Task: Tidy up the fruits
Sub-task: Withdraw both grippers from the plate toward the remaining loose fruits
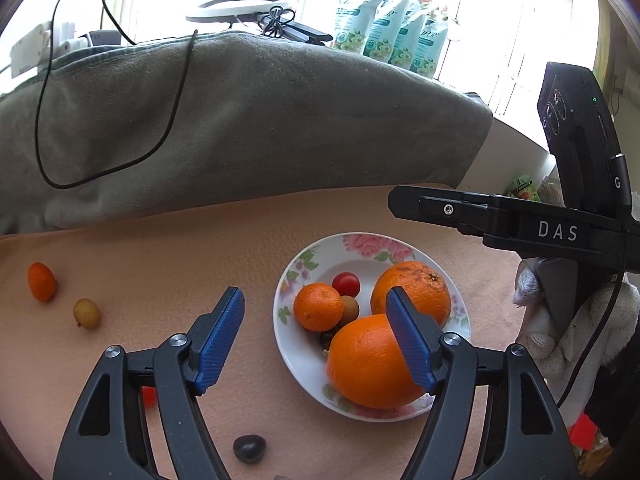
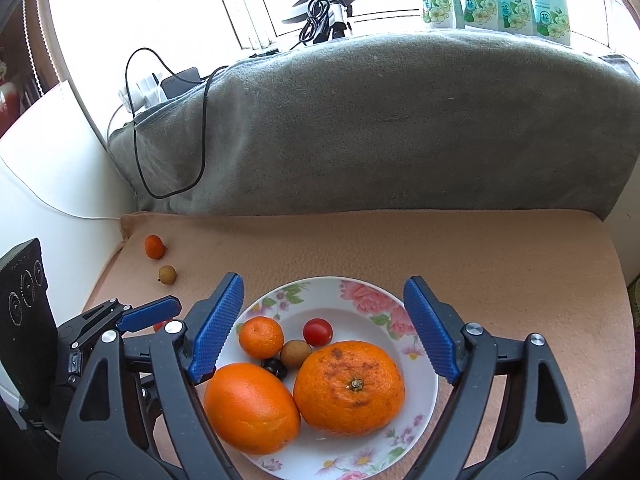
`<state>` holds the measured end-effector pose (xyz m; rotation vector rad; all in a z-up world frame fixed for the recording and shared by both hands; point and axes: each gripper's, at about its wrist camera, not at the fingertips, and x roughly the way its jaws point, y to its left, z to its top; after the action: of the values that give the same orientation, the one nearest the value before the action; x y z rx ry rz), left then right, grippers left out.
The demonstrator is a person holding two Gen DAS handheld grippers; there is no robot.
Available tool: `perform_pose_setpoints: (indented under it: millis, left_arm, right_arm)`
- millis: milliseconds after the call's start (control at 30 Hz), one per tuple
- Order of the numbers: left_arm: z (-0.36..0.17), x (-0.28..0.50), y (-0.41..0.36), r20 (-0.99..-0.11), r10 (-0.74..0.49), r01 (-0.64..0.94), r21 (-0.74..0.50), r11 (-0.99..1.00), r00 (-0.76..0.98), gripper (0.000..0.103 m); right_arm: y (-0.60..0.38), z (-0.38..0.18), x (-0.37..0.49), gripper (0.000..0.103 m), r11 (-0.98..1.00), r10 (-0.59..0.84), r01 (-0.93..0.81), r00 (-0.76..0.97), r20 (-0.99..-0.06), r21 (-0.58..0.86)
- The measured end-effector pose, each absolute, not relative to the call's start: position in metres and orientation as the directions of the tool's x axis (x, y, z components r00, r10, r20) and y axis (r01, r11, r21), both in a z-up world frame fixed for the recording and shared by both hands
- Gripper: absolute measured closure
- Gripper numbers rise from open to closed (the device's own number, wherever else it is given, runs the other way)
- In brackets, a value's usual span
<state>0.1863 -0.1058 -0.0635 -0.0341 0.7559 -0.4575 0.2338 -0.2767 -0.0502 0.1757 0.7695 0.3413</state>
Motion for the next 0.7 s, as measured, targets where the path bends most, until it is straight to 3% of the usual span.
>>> perform_pose_setpoints:
  millis: [700]
  left_arm:
    - [-0.049,0.174,-0.031,-0.625,-0.319,0.270,-0.176,0.947,0.712,0.030]
  right_arm:
    - [-0.262,-0.021,0.183,0.018,0.896,0.440,-0.301,0.704,-0.557,0.327]
